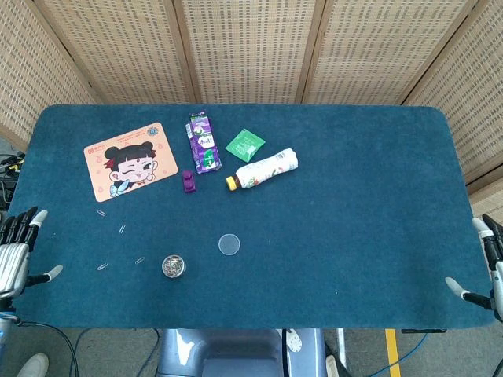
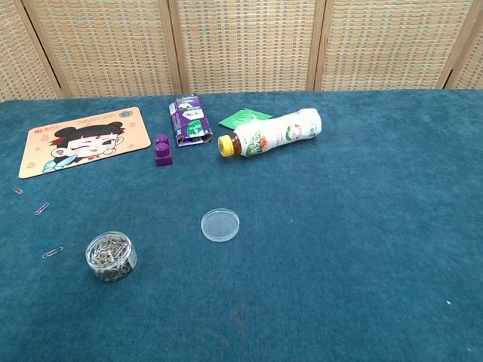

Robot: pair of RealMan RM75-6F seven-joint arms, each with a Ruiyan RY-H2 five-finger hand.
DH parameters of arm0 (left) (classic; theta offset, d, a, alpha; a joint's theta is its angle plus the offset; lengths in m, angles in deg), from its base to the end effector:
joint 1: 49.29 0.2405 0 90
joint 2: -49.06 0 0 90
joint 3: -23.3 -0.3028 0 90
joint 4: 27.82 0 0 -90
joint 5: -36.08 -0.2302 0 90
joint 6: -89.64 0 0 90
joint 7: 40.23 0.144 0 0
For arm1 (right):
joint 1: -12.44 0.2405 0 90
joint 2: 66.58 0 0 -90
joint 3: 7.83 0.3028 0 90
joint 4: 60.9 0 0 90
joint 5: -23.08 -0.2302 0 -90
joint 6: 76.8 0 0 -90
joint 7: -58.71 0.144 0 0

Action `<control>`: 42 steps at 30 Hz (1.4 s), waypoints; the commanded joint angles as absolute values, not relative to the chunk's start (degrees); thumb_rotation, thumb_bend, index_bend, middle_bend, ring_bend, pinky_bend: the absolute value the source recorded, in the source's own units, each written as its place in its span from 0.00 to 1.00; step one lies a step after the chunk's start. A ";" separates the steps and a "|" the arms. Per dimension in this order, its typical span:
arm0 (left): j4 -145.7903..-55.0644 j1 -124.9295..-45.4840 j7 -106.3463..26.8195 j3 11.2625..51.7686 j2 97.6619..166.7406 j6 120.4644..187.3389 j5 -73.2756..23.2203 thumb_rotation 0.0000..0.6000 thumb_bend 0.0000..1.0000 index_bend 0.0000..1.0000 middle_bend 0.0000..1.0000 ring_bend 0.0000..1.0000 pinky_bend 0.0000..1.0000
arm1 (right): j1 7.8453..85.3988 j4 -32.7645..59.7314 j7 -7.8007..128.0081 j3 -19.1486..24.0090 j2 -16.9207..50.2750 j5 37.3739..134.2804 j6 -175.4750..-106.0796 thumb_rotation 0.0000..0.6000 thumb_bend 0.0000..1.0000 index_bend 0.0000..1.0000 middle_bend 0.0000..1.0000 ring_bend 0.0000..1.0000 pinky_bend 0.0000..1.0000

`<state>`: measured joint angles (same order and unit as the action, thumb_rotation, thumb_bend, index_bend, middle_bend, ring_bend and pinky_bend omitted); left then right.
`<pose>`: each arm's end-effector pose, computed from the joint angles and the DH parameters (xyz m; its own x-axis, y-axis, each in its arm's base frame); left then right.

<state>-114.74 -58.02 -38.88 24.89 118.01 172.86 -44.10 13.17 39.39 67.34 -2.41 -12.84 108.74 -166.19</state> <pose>-0.3774 0.2073 0.1374 0.4190 0.0295 0.9075 0.9070 0.0325 -0.4199 -0.3447 -0.1691 0.2278 0.2940 0.0939 0.9512 -0.9558 0.0333 0.2921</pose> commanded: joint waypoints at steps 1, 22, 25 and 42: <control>-114.61 -57.92 -38.59 25.00 118.19 172.92 -44.27 1.00 0.04 0.00 0.00 0.00 0.00 | 13.20 39.31 66.88 -2.40 -12.79 108.56 -166.06 1.00 0.00 0.00 0.00 0.00 0.00; -112.15 -63.90 -31.26 25.86 127.07 153.85 -32.10 1.00 0.26 0.44 0.00 0.00 0.00 | 13.46 39.61 66.81 -2.58 -12.88 108.54 -165.25 1.00 0.00 0.00 0.00 0.00 0.00; -111.39 -63.96 -30.67 25.93 127.60 153.73 -31.53 1.00 0.27 0.46 0.00 0.00 0.00 | 13.49 39.55 67.11 -2.57 -12.93 108.50 -165.14 1.00 0.00 0.00 0.00 0.00 0.00; -105.87 -65.13 -31.23 26.10 130.86 149.89 -29.11 1.00 0.29 0.48 0.00 0.00 0.00 | 13.60 39.35 68.43 -2.54 -13.22 108.25 -164.70 1.00 0.00 0.00 0.00 0.00 0.00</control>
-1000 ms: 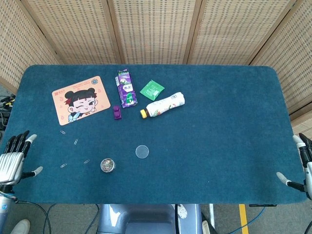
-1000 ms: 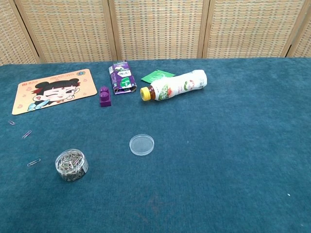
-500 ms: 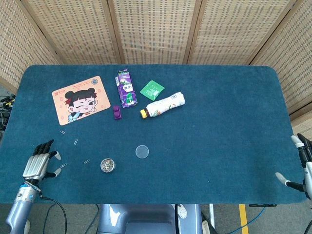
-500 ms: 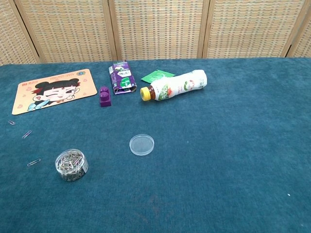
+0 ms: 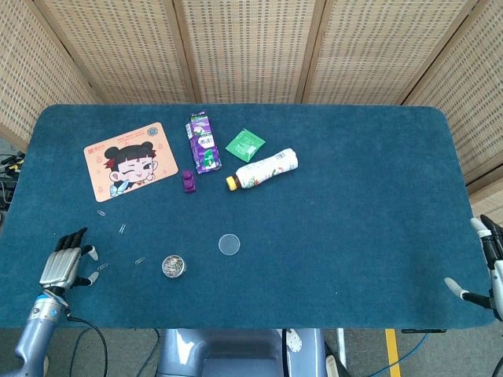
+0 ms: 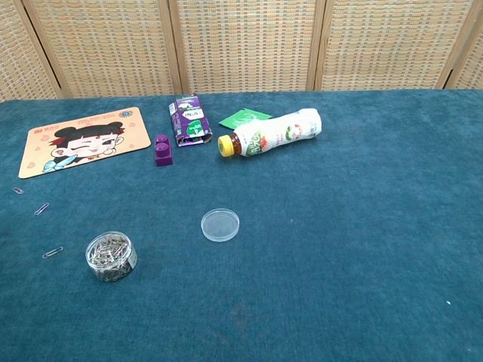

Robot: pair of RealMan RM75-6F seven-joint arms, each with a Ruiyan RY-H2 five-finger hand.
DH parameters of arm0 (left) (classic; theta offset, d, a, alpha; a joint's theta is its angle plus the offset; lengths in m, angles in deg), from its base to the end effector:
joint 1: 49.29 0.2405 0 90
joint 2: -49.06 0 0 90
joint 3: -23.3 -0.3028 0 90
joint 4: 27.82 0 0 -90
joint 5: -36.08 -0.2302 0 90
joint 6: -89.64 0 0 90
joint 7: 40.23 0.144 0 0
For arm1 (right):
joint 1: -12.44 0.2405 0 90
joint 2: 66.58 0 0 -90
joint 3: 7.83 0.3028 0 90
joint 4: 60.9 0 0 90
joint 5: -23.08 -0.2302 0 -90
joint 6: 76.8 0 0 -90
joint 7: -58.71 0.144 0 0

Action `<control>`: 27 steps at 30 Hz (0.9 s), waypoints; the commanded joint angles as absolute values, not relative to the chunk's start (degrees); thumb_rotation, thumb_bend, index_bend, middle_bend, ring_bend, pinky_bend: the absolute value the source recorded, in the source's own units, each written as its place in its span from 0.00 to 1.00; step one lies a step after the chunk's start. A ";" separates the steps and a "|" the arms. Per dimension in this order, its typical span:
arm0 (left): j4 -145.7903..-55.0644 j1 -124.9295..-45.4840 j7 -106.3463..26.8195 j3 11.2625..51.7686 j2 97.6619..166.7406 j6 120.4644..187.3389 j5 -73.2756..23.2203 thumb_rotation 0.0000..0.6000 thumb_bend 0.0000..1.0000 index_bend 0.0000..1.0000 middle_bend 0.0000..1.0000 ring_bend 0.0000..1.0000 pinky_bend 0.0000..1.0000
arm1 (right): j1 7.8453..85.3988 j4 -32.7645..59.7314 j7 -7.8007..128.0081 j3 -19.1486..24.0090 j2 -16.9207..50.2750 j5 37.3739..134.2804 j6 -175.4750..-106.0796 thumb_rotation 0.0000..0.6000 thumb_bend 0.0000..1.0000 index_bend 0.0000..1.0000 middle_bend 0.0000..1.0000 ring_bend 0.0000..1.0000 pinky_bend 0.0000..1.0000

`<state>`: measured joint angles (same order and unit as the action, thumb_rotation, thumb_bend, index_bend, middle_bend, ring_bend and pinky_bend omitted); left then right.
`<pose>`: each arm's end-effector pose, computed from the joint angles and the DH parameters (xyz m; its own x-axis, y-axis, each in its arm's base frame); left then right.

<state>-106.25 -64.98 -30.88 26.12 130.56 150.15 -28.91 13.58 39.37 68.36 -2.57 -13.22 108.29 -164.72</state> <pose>-0.4004 0.2448 0.0265 0.3607 0.3830 0.8504 0.8923 0.1235 -0.4341 -0.3465 -0.1712 0.2270 0.2827 0.0702 0.9566 -0.9591 0.0378 0.2807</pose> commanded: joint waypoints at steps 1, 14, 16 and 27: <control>-105.73 -65.18 -31.30 26.09 130.93 149.80 -29.17 1.00 0.30 0.49 0.00 0.00 0.00 | 13.61 39.32 68.48 -2.53 -13.23 108.20 -164.66 1.00 0.00 0.00 0.00 0.00 0.00; -104.87 -66.15 -29.91 26.10 131.82 148.09 -28.26 1.00 0.37 0.50 0.00 0.00 0.00 | 13.60 39.31 68.93 -2.54 -13.43 108.11 -164.57 1.00 0.00 0.00 0.00 0.00 0.00; -105.08 -66.16 -30.25 26.07 131.82 147.89 -28.27 1.00 0.37 0.50 0.00 0.00 0.00 | 13.57 39.31 69.04 -2.54 -13.45 108.12 -164.61 1.00 0.00 0.00 0.00 0.00 0.00; -105.08 -66.74 -29.58 25.75 132.35 147.07 -28.32 1.00 0.37 0.50 0.00 0.00 0.00 | 13.64 39.38 69.44 -2.54 -13.59 108.13 -164.47 1.00 0.00 0.00 0.00 0.00 0.00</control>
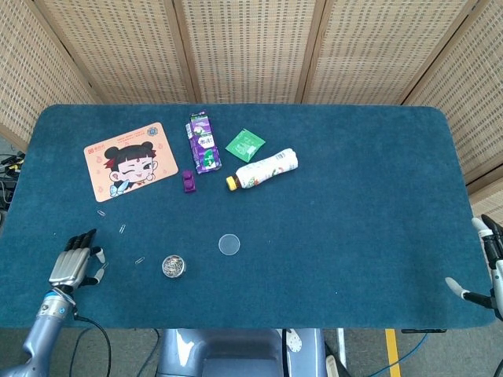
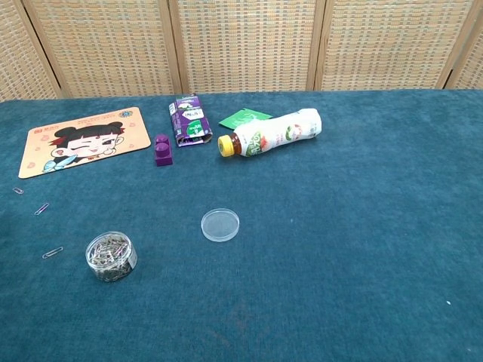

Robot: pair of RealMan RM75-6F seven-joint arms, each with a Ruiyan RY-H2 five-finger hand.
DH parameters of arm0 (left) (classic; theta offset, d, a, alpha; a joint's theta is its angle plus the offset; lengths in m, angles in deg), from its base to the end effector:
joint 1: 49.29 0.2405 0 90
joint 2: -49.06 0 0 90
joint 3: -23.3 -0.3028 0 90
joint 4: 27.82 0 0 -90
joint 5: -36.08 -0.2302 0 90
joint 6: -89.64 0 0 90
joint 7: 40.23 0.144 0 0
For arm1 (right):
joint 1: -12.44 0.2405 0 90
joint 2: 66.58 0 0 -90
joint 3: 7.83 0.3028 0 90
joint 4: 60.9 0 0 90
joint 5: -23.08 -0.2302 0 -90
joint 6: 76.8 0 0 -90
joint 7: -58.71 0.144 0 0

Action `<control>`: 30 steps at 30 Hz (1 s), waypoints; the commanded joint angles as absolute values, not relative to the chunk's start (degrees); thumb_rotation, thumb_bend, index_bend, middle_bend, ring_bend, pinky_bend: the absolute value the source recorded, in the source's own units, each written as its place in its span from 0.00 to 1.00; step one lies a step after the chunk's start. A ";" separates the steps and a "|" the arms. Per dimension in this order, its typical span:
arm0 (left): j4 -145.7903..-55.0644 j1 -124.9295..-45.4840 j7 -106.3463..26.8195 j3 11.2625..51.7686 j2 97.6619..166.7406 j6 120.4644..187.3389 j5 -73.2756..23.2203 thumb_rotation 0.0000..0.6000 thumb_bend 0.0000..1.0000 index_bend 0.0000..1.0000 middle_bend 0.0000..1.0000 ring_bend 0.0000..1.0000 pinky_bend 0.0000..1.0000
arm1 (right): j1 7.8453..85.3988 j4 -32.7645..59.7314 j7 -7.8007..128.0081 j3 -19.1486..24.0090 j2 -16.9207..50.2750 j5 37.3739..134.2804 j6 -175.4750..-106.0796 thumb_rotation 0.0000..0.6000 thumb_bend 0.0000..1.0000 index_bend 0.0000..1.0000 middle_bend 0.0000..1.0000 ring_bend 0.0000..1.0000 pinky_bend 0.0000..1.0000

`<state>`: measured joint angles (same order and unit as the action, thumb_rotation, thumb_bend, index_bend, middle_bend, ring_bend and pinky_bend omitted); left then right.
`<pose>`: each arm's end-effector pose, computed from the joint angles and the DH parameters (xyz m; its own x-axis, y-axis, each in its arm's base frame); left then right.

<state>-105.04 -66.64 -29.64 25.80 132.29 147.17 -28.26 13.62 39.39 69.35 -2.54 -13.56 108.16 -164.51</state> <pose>-0.3956 0.2514 0.0090 0.3657 0.4293 0.8258 0.8925 0.0899 -0.4420 -0.3469 -0.1715 0.2287 0.2713 0.0684 0.9601 -0.9623 0.0386 0.2692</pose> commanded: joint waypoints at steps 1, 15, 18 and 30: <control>-105.09 -66.83 -29.43 25.70 132.43 147.03 -28.43 1.00 0.37 0.51 0.00 0.00 0.00 | 13.64 39.35 69.54 -2.52 -13.61 108.10 -164.47 1.00 0.00 0.00 0.00 0.00 0.00; -105.80 -67.39 -27.14 25.44 132.76 147.03 -27.91 1.00 0.44 0.62 0.00 0.00 0.00 | 13.57 39.25 70.12 -2.46 -13.72 108.12 -164.65 1.00 0.00 0.00 0.00 0.00 0.00; -106.22 -67.41 -27.41 25.50 132.54 147.43 -28.37 1.00 0.45 0.64 0.00 0.00 0.00 | 13.69 39.19 70.12 -2.39 -13.85 108.19 -164.55 1.00 0.00 0.00 0.00 0.00 0.00; -117.97 -70.38 -27.47 28.37 125.80 152.53 -37.11 1.00 0.47 0.65 0.00 0.00 0.00 | 13.55 39.19 70.78 -2.34 -13.91 107.90 -164.62 1.00 0.00 0.00 0.00 0.00 0.00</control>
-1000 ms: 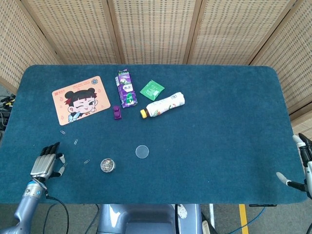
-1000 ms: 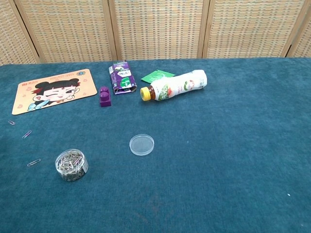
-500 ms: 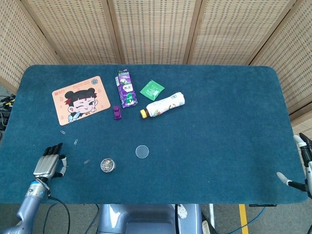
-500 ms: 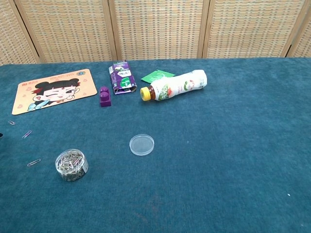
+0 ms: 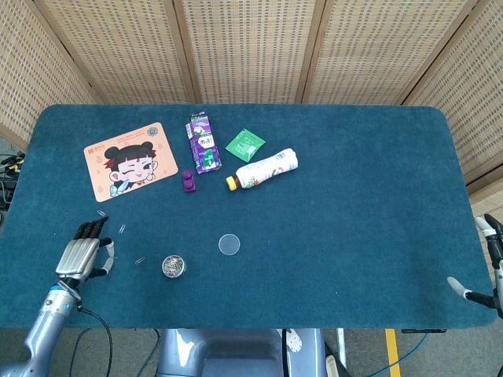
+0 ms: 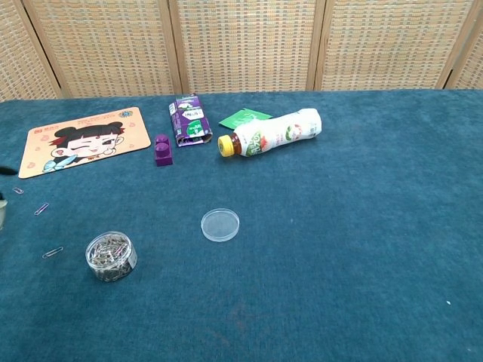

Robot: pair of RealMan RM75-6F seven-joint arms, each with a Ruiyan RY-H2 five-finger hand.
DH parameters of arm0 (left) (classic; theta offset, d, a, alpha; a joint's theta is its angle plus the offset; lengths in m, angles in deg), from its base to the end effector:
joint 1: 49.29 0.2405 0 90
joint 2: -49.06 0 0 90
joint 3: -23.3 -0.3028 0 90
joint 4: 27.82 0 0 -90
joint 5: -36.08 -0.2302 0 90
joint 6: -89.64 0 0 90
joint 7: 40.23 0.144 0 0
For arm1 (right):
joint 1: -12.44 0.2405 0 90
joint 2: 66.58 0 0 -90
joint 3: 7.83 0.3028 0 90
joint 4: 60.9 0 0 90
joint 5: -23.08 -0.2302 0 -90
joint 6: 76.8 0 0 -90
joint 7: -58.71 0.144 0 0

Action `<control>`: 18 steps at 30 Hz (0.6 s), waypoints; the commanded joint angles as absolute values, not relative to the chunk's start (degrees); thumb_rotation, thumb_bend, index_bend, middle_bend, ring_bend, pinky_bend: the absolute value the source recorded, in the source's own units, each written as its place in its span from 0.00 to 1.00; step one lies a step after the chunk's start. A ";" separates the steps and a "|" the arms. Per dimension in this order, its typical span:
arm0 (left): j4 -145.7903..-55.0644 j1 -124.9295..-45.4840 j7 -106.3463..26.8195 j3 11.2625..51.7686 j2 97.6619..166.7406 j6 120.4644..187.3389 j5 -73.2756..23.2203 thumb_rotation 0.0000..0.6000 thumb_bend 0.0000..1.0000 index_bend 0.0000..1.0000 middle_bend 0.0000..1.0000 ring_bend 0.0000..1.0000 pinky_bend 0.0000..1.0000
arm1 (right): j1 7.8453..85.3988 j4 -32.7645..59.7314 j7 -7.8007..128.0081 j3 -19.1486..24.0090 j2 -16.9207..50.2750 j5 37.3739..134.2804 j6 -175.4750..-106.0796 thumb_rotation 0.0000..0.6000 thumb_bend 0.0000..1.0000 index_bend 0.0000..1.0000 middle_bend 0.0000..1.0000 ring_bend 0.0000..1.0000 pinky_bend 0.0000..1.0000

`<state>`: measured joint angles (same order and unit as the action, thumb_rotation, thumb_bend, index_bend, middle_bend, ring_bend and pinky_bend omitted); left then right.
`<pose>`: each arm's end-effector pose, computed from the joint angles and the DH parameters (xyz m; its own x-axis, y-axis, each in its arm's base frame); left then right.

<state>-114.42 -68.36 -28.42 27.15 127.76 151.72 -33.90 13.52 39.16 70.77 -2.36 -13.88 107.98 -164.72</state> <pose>-0.3448 0.2663 0.0315 0.3900 0.3326 0.8587 0.9156 -0.0410 -0.4000 -0.3479 -0.1716 0.2322 0.2565 0.0764 0.9635 -0.9664 0.0400 0.2541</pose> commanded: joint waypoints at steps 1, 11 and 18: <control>-118.56 -71.05 -26.78 28.49 125.71 152.25 -37.69 1.00 0.47 0.65 0.00 0.00 0.00 | 13.57 39.18 70.80 -2.34 -13.92 107.86 -164.57 1.00 0.00 0.00 0.00 0.00 0.00; -120.90 -76.05 -19.67 28.30 128.75 147.19 -36.73 1.00 0.47 0.65 0.00 0.00 0.00 | 13.75 39.06 70.85 -2.15 -13.88 107.28 -164.14 1.00 0.00 0.00 0.00 0.00 0.00; -121.09 -76.89 -16.49 25.89 132.60 146.77 -36.86 1.00 0.47 0.65 0.00 0.00 0.00 | 13.99 38.93 70.84 -1.96 -13.77 106.74 -163.64 1.00 0.00 0.00 0.00 0.00 0.00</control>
